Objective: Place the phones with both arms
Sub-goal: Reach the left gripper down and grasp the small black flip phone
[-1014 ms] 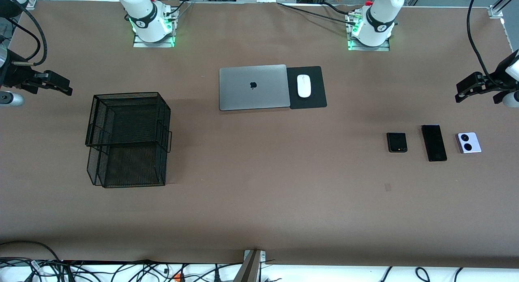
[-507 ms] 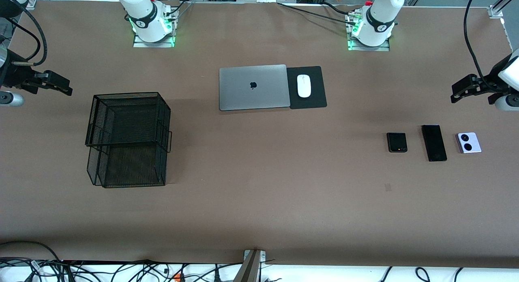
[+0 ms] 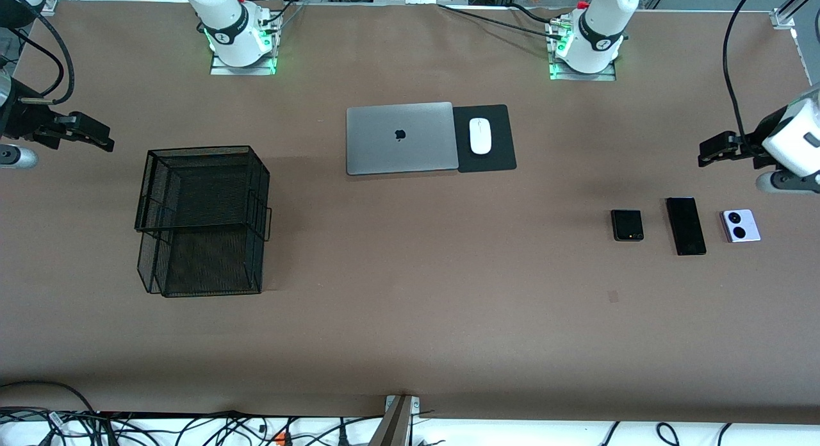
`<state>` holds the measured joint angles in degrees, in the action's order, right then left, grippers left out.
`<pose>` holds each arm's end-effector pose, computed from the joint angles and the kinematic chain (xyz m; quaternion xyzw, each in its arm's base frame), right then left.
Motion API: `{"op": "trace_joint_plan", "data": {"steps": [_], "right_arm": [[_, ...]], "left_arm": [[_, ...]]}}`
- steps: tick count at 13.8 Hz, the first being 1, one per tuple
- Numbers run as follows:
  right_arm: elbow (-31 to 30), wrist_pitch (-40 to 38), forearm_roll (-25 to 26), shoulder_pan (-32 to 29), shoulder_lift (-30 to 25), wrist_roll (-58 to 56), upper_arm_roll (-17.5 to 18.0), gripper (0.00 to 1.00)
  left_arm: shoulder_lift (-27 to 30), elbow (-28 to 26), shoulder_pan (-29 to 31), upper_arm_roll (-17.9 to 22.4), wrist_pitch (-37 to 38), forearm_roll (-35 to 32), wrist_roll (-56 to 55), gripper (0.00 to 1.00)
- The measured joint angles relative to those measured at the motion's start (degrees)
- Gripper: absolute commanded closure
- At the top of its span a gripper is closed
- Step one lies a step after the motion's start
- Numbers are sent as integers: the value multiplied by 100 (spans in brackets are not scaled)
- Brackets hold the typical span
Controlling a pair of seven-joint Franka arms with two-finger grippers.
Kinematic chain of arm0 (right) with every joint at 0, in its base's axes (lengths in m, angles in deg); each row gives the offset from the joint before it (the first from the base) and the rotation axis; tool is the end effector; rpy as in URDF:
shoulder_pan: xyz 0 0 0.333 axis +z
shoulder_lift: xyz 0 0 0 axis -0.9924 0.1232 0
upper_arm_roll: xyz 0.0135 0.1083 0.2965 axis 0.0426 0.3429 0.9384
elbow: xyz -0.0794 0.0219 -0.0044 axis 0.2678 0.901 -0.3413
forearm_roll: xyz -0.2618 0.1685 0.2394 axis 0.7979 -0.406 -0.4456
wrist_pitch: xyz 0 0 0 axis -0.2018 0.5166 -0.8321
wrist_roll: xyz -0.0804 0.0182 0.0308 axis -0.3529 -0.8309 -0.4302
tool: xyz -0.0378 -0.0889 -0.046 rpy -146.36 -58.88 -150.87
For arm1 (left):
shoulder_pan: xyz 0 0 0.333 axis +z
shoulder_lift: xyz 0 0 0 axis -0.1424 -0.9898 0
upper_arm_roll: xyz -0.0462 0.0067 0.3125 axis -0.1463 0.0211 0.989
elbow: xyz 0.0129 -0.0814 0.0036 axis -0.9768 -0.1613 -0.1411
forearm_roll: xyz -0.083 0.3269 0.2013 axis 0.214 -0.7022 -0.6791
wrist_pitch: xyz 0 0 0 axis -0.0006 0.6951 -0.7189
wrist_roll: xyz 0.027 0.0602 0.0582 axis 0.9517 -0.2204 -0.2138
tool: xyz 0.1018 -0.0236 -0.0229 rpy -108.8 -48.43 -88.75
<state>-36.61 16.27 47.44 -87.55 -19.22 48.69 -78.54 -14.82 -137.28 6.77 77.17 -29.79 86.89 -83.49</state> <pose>0.5581 -0.0231 0.5761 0.9991 -0.0171 -0.0361 0.0120 0.5763 0.0343 0.5360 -0.9959 0.0083 0.0877 0.0210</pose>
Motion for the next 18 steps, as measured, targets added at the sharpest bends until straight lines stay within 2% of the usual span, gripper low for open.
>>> {"op": "trace_joint_plan", "data": {"steps": [4, 10, 12, 15, 18], "right_arm": [[0, 2, 0, 0, 0, 0, 1, 0], [0, 5, 0, 0, 0, 0, 2, 0], [0, 5, 0, 0, 0, 0, 2, 0], [0, 5, 0, 0, 0, 0, 3, 0], [0, 5, 0, 0, 0, 0, 3, 0]], "left_arm": [[-738, -206, 41, 10, -373, 0, 15, 0], [-1000, -1845, 48, 10, -2982, 0, 24, 0], [-1122, -2219, 50, 10, -3689, 0, 24, 0], [-1589, -2369, 84, 9, -4579, 0, 24, 0], [-1997, -2376, 154, 10, -4915, 0, 24, 0]]}}
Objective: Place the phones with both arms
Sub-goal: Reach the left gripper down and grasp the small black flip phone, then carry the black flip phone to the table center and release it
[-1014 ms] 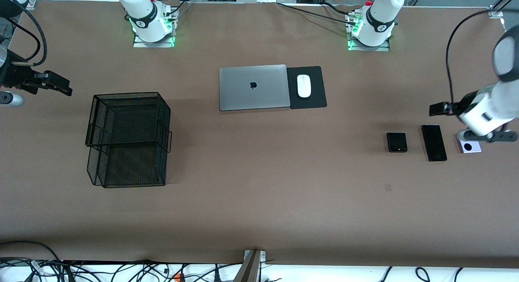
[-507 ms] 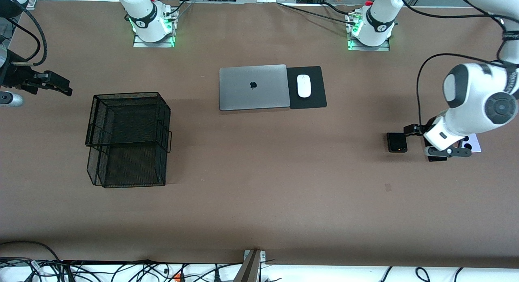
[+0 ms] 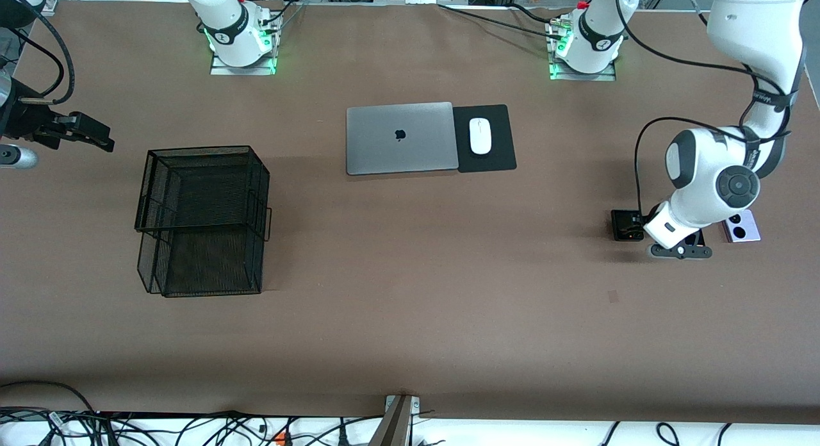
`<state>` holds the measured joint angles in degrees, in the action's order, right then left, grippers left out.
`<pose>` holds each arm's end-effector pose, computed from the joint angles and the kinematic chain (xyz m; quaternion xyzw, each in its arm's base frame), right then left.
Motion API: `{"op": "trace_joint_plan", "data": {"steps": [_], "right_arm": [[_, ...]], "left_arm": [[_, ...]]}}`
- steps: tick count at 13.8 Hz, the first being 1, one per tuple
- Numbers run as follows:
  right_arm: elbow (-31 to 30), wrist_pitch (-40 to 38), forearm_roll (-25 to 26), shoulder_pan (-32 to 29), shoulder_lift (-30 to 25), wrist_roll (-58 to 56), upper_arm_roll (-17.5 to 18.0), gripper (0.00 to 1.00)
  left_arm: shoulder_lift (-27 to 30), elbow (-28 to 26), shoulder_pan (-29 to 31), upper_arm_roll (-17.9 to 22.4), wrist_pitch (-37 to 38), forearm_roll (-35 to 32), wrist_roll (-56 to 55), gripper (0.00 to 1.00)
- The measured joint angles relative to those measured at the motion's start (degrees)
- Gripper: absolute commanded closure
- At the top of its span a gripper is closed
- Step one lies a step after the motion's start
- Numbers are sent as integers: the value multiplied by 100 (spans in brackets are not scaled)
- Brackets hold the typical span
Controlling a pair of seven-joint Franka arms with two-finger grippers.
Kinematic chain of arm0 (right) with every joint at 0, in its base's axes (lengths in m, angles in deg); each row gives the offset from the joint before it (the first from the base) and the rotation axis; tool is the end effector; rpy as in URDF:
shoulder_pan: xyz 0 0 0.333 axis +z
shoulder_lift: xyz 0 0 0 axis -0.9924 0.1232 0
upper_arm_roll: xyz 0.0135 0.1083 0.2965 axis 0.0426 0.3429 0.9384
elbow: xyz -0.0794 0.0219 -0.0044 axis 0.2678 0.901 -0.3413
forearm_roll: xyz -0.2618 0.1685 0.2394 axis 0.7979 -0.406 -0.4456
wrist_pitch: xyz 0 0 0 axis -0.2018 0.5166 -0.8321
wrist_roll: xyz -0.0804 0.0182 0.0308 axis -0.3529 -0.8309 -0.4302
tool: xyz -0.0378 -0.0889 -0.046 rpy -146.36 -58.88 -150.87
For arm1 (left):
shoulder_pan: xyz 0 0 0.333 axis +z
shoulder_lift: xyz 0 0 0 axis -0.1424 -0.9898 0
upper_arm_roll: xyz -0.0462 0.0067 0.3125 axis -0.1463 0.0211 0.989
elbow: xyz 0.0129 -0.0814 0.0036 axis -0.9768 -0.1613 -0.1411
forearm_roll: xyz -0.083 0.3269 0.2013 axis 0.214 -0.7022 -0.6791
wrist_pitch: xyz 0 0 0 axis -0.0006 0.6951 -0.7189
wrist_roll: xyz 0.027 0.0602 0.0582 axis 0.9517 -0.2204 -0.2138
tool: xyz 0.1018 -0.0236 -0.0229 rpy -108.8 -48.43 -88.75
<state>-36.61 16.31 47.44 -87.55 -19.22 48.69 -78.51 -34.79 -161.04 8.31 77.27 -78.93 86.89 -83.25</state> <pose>0.5582 -0.0228 0.5762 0.9991 -0.0168 -0.0357 0.0121 0.5875 0.0488 0.2090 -0.9986 0.0152 0.0412 0.0289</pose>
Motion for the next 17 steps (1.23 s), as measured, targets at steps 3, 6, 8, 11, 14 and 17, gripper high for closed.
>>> {"op": "trace_joint_plan", "data": {"steps": [3, 6, 8, 11, 14, 17], "right_arm": [[0, 0, 0, 0, 0, 0, 0, 0], [0, 0, 0, 0, 0, 0, 0, 0], [0, 0, 0, 0, 0, 0, 1, 0], [0, 0, 0, 0, 0, 0, 1, 0], [0, 0, 0, 0, 0, 0, 1, 0], [0, 2, 0, 0, 0, 0, 1, 0]], "left_arm": [[-221, -57, 9, -4, -225, 0, 0, 0], [-290, -244, 9, -21, -444, 0, 0, 0], [-294, -305, 23, -29, -462, 11, 0, 0], [-297, -376, 90, -140, -463, 231, 0, 0], [-298, -430, 108, -170, -469, 261, 0, 0], [-291, -430, 161, -174, -470, 267, 0, 52]]}}
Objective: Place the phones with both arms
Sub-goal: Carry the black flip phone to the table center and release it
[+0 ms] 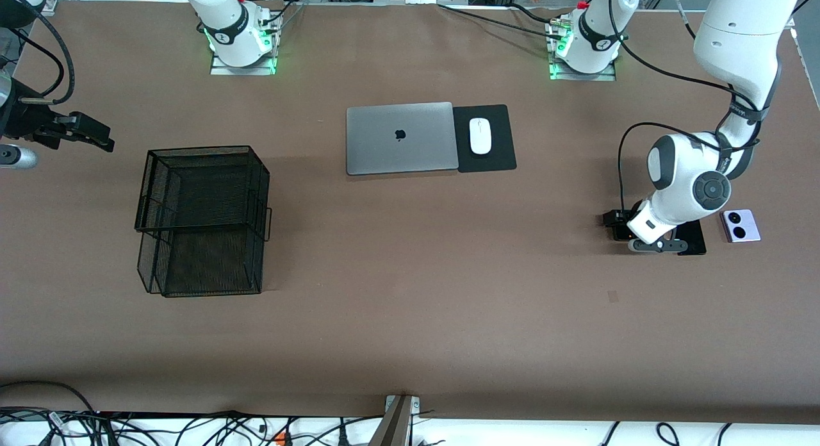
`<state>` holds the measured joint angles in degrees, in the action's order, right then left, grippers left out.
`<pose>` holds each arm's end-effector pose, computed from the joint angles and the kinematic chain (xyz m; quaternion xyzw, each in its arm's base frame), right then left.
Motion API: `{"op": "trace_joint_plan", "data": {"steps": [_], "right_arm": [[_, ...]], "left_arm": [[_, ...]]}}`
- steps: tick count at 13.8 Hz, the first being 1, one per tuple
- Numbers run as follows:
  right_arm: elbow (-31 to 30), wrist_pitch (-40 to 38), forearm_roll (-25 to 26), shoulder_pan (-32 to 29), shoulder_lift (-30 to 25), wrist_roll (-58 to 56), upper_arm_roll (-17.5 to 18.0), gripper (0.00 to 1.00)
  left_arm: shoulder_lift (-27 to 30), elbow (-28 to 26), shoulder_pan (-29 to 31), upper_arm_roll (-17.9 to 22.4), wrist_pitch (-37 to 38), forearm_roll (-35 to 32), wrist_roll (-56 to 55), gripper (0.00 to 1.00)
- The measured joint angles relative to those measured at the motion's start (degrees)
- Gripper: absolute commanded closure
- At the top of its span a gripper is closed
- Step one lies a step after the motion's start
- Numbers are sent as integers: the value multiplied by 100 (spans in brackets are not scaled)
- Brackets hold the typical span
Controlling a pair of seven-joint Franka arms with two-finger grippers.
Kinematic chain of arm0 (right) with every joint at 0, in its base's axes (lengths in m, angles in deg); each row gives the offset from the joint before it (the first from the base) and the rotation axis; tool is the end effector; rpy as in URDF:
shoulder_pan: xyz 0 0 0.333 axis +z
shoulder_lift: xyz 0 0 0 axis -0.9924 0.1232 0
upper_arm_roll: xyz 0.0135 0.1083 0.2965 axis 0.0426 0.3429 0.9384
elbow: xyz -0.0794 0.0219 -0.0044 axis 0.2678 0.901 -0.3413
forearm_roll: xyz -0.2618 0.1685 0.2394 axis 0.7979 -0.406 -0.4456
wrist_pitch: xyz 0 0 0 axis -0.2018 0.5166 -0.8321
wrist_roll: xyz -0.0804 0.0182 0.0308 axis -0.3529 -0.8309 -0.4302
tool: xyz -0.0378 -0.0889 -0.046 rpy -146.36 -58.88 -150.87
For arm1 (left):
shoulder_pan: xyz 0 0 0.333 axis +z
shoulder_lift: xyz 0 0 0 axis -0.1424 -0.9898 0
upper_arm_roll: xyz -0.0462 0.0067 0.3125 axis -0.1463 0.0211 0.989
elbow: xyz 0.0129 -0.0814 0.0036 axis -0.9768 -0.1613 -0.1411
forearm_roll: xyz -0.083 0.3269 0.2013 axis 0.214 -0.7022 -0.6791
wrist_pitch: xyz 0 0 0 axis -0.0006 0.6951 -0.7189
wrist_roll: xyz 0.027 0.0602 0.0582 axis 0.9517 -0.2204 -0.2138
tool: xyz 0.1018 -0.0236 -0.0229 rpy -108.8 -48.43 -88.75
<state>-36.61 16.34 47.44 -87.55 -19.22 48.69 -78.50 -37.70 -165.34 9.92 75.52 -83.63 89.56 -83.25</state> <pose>0.5583 -0.0228 0.5762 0.9992 -0.0168 -0.0354 0.0121 0.5600 0.0462 0.1588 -0.9981 -0.0028 0.0616 0.0071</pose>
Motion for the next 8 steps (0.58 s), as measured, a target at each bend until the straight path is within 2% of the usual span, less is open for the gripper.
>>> {"op": "trace_joint_plan", "data": {"steps": [1, 2, 6, 8], "right_arm": [[0, 2, 0, 0, 0, 0, 0, 0], [0, 5, 0, 0, 0, 0, 1, 0], [0, 9, 0, 0, 1, 0, 2, 0], [0, 10, 0, 0, 2, 0, 2, 0]], "left_arm": [[37, 1, 16, -3, 17, 4, 1, 65], [73, -3, 26, -3, 28, 4, 3, 72], [46, 28, 35, -25, 20, 4, 10, 72], [52, 330, 32, -107, 428, 4, 9, 72]]}}
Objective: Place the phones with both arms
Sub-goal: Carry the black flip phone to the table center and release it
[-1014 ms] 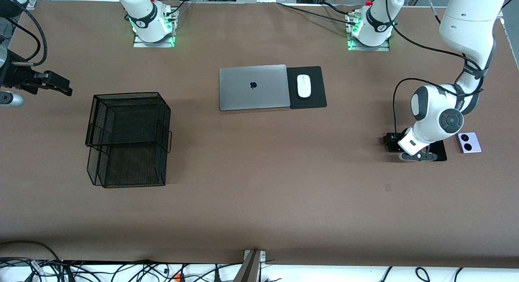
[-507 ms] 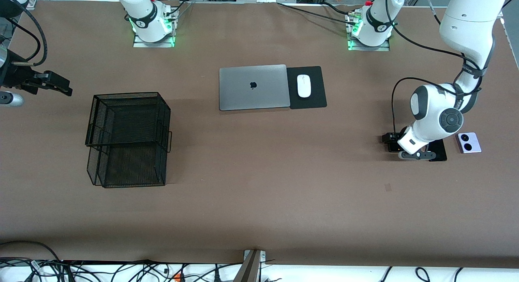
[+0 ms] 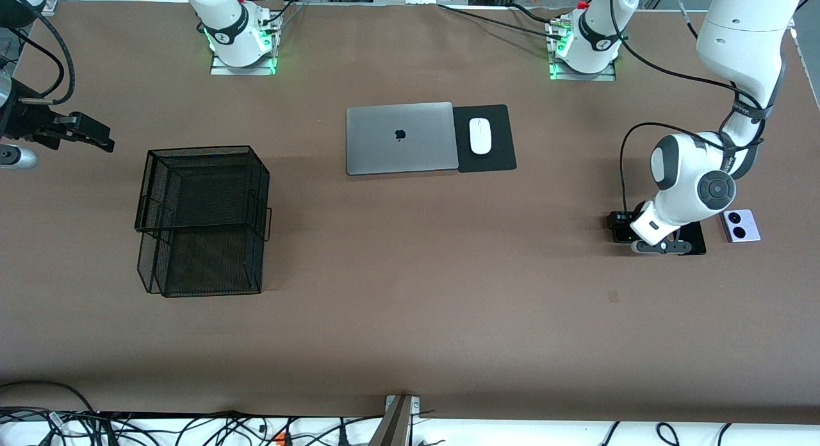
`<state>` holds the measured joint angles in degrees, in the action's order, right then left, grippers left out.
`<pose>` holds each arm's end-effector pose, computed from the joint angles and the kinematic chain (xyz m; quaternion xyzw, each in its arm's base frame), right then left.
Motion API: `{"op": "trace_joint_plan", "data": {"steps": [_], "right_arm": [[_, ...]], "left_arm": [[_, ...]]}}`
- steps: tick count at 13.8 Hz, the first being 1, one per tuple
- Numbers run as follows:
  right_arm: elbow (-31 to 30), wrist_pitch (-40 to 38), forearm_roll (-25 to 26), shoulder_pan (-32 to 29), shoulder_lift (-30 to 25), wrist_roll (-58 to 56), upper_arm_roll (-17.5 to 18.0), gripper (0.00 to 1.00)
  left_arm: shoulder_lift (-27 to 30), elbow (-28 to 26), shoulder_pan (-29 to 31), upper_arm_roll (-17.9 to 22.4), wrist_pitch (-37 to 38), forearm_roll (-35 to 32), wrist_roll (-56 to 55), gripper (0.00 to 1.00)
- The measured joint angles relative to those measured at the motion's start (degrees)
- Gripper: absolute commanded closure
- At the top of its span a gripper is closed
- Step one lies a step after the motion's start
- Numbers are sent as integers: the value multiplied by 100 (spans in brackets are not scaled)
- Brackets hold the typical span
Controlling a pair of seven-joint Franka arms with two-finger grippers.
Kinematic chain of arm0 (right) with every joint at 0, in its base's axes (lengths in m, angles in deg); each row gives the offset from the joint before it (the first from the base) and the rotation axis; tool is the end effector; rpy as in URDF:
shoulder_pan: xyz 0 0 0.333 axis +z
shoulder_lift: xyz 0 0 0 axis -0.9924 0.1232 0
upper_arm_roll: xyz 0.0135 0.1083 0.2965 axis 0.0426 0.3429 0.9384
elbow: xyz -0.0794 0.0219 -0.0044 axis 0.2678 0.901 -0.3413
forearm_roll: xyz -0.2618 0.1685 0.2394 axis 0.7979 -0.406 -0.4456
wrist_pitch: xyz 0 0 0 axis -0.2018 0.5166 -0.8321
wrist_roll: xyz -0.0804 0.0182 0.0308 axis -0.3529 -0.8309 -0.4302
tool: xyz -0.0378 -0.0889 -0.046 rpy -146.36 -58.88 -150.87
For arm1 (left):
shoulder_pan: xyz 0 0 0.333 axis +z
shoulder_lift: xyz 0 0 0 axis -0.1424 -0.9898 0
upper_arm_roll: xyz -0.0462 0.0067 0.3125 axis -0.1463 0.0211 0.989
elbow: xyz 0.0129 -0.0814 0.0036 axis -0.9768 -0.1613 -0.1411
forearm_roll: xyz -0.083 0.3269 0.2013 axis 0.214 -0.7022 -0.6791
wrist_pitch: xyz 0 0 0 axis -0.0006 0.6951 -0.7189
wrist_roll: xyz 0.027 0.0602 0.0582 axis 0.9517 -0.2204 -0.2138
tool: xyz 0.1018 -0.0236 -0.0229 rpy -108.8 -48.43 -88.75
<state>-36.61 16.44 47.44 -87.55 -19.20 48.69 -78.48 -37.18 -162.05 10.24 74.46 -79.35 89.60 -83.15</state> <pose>0.5586 -0.0226 0.5762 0.9992 -0.0166 -0.0347 0.0121 0.5763 0.0394 0.1781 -0.9978 0.0033 0.0655 0.0022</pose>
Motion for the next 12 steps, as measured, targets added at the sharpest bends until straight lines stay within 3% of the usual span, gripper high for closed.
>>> {"op": "trace_joint_plan", "data": {"steps": [4, 7, 8, 12], "right_arm": [[0, 1, 0, 0, 1, 0, 0, 0], [0, 1, 0, 0, 2, 0, 2, 0], [0, 1, 0, 0, 2, 0, 3, 0], [-1, 3, 0, 0, 2, 0, 4, 0]], "left_arm": [[47, 1405, -184, -132, 1731, 97, -56, 67], [6, 1991, -639, -355, 1905, 296, -652, 66], [-60, 2140, -927, -387, 1907, 303, -992, 62], [-855, 3028, -2263, -423, 1872, 463, -2424, 58]]}}
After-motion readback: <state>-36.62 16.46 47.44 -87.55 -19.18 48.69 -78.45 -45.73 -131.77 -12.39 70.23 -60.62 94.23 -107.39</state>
